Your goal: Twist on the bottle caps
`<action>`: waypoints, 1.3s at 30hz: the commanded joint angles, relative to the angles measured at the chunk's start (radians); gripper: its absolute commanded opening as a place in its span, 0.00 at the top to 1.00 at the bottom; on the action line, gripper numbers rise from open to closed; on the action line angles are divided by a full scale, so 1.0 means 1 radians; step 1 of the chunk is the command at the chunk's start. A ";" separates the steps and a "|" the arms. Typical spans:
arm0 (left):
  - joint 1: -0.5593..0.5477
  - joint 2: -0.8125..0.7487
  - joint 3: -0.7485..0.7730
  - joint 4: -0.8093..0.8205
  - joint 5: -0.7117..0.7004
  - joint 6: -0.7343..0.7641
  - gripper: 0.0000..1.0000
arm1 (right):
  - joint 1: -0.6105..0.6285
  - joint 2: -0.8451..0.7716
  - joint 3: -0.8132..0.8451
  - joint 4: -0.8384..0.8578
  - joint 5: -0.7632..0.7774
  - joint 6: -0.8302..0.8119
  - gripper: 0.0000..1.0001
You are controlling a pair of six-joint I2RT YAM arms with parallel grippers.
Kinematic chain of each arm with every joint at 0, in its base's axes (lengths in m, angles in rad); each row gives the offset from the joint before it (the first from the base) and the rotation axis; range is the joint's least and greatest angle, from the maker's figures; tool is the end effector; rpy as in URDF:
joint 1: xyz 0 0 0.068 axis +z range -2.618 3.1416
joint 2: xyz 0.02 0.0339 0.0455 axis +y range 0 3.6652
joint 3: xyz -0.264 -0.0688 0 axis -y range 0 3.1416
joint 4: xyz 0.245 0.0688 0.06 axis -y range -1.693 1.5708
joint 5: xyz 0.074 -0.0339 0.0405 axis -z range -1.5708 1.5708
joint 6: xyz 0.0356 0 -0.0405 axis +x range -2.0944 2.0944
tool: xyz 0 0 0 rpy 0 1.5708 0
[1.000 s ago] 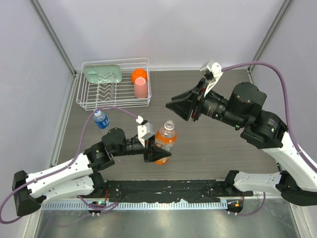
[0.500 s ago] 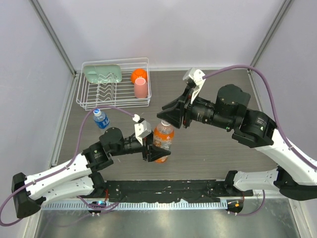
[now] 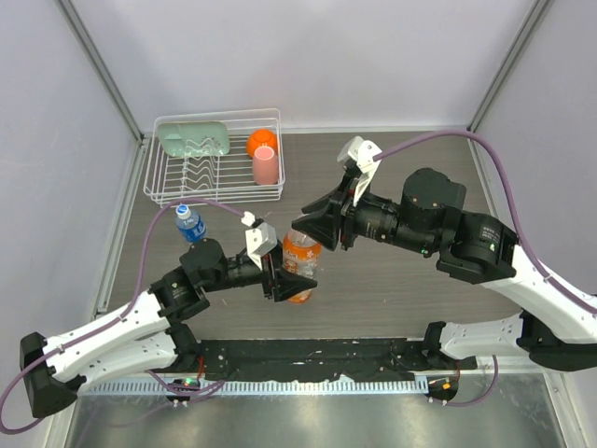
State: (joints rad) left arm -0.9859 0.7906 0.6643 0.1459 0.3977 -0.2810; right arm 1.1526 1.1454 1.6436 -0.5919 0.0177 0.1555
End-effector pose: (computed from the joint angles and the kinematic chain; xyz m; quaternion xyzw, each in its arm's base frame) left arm 0.0943 -0.1675 0.3319 0.3693 0.5955 -0.5258 0.4823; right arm 0.0845 0.1886 0.5135 -0.3483 0.6523 0.4044 0.5382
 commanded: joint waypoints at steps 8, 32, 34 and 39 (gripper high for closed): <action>0.004 -0.027 0.000 0.057 0.122 0.042 0.46 | 0.006 -0.010 0.015 0.078 0.085 -0.048 0.70; 0.033 -0.037 0.006 0.090 0.092 0.023 0.47 | 0.030 0.005 -0.041 0.090 0.010 -0.013 0.70; 0.036 -0.039 0.006 0.093 0.089 0.022 0.48 | 0.032 0.002 -0.045 0.089 0.013 -0.011 0.70; 0.049 -0.045 0.008 0.095 0.095 0.014 0.47 | 0.032 -0.021 -0.065 0.090 0.030 -0.016 0.70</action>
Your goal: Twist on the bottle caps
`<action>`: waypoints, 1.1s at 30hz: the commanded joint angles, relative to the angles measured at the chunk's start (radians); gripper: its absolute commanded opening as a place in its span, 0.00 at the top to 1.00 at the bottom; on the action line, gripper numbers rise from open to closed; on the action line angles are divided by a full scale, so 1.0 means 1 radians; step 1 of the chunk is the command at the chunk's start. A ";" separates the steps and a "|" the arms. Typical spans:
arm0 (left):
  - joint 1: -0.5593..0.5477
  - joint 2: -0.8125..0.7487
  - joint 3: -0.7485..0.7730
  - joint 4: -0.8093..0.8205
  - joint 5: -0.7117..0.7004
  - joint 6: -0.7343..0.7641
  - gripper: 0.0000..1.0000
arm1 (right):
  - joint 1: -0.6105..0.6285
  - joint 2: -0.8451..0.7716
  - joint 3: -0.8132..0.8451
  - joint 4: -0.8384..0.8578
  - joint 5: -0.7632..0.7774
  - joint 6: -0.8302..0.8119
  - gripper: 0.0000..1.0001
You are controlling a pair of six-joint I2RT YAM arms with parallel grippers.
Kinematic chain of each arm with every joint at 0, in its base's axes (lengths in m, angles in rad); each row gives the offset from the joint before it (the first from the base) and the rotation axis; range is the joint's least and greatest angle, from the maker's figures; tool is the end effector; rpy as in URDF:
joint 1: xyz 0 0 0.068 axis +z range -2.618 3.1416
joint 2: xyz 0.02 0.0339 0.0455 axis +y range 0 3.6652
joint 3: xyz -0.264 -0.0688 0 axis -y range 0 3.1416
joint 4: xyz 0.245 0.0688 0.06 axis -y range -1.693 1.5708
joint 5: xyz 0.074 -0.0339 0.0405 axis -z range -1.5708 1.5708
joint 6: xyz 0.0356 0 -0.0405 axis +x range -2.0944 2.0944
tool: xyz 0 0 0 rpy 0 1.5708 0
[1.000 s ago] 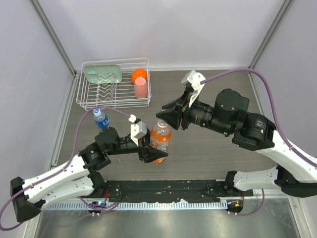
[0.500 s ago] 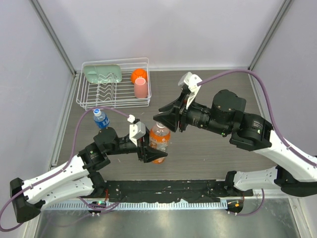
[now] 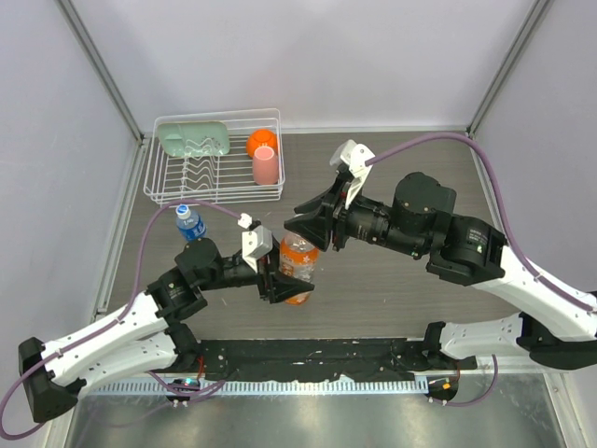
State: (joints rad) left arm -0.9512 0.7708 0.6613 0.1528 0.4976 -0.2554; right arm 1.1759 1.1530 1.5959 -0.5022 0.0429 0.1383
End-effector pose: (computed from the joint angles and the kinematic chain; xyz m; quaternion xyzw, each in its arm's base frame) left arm 0.0941 -0.1612 0.3349 0.3957 0.5695 -0.5374 0.4798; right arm 0.0852 0.2005 0.5075 -0.3480 0.6391 0.4065 0.5524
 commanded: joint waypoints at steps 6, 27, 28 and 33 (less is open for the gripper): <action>0.015 -0.027 0.017 0.088 0.001 -0.013 0.48 | 0.008 -0.033 -0.002 -0.012 0.018 -0.016 0.70; 0.069 -0.030 0.075 0.139 -0.045 -0.031 0.50 | 0.010 -0.042 -0.198 0.168 0.003 0.080 0.72; 0.072 -0.031 0.078 0.137 -0.044 -0.031 0.50 | 0.010 -0.041 -0.198 0.166 0.006 0.078 0.72; 0.083 -0.039 0.081 0.136 -0.057 -0.030 0.49 | 0.030 -0.032 -0.169 0.116 0.093 0.057 0.73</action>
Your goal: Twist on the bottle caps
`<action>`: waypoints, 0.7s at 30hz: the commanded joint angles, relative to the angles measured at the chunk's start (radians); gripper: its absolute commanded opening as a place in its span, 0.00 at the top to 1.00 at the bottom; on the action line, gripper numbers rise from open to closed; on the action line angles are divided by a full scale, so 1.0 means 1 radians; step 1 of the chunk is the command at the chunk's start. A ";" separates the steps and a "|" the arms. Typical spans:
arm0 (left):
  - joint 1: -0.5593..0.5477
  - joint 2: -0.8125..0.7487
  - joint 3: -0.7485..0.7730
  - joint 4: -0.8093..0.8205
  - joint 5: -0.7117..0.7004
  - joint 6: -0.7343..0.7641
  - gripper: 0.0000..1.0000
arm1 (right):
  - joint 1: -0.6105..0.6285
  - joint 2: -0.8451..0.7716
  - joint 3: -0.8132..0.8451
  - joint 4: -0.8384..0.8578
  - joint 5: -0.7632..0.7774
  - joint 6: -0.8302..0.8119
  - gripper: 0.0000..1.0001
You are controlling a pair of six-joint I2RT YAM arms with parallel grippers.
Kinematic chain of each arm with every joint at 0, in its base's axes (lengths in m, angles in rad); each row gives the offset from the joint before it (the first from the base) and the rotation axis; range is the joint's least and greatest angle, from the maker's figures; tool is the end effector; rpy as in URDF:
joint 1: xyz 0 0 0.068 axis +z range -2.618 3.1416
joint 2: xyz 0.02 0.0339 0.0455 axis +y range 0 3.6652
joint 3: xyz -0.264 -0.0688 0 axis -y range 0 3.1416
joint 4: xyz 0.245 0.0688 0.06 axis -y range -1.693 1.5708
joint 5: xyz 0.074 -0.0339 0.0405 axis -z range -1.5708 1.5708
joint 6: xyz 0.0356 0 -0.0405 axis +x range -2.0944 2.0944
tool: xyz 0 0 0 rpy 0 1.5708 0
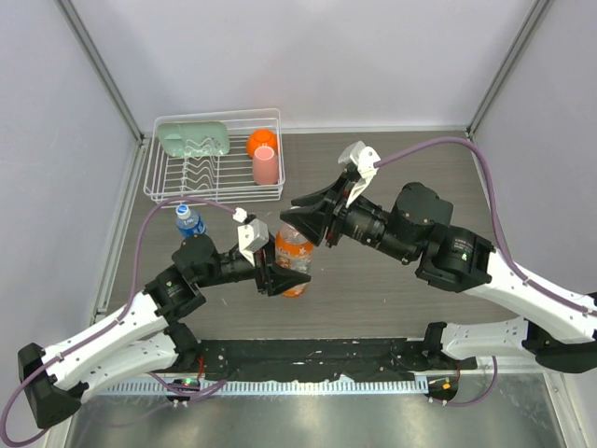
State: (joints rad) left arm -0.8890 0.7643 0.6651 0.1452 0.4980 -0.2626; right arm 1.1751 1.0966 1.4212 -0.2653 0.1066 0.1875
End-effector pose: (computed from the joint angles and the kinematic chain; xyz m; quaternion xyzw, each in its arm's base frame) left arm 0.1030 -0.1538 0.3365 0.3758 0.5819 -0.5244 0.4952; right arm 0.0890 0.2031 0.4899 -0.2905 0.6214 0.4293 0.5875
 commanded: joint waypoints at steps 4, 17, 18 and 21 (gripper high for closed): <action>0.028 -0.031 0.076 0.148 -0.096 -0.020 0.50 | 0.067 0.051 0.030 -0.175 0.140 -0.014 0.73; 0.048 -0.025 0.096 0.149 -0.168 -0.013 0.53 | 0.182 0.138 0.047 -0.186 0.476 -0.033 0.77; 0.050 -0.023 0.096 0.151 -0.168 -0.013 0.53 | 0.195 0.143 0.041 -0.167 0.495 -0.023 0.77; 0.053 -0.020 0.099 0.154 -0.174 -0.013 0.53 | 0.212 0.144 0.012 -0.123 0.513 -0.002 0.77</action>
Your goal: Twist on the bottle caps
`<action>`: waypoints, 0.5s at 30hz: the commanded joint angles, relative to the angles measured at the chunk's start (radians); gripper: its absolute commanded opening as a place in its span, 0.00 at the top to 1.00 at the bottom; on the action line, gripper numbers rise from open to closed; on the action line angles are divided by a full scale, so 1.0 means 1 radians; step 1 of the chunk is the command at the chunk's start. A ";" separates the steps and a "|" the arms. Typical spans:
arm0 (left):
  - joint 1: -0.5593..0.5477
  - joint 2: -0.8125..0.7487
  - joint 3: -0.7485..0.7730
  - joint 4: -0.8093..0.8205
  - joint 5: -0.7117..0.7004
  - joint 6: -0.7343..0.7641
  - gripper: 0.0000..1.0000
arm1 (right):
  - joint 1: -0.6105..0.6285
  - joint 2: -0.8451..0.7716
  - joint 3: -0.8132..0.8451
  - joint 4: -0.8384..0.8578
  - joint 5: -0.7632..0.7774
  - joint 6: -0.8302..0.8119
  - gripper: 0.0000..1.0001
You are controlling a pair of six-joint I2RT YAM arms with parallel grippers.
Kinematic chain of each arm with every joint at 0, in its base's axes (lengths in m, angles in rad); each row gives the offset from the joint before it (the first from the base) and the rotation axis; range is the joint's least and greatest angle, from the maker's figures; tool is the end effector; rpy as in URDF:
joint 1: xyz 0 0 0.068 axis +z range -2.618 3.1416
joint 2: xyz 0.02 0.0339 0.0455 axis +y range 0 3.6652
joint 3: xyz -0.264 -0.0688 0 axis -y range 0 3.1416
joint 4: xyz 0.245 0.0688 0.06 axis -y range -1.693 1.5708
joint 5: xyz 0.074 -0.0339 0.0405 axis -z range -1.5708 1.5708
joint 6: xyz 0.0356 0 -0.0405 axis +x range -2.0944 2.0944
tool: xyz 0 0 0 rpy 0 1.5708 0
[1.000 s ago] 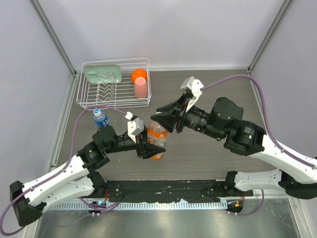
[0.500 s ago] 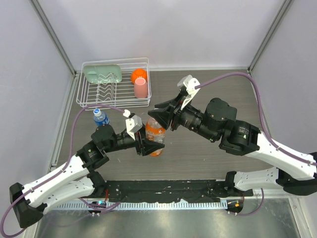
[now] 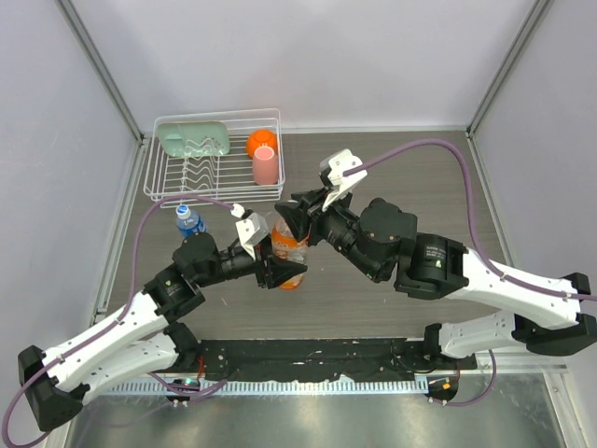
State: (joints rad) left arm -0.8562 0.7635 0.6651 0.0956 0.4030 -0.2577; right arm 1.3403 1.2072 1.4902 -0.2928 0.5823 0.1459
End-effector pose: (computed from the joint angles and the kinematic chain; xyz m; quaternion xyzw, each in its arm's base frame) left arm 0.1112 -0.1494 0.3314 0.3396 0.6213 -0.4860 0.5124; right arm 0.0758 0.2373 0.4853 -0.2157 0.6764 0.3058 0.6343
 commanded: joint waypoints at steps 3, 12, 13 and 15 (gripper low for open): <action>0.026 -0.018 0.102 0.207 -0.081 -0.018 0.53 | 0.051 0.037 -0.080 -0.057 0.025 0.060 0.77; 0.042 -0.021 0.106 0.208 -0.081 -0.018 0.53 | 0.092 0.101 -0.041 -0.078 0.125 0.141 0.61; 0.042 -0.020 0.106 0.205 -0.081 -0.018 0.54 | 0.098 0.109 -0.032 -0.089 0.152 0.138 0.60; 0.042 -0.023 0.105 0.204 -0.079 -0.018 0.54 | 0.112 0.123 -0.004 -0.109 0.177 0.130 0.52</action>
State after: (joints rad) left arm -0.8322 0.7639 0.6659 0.0902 0.3836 -0.2558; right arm 1.3972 1.2652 1.4796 -0.2028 0.7319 0.2398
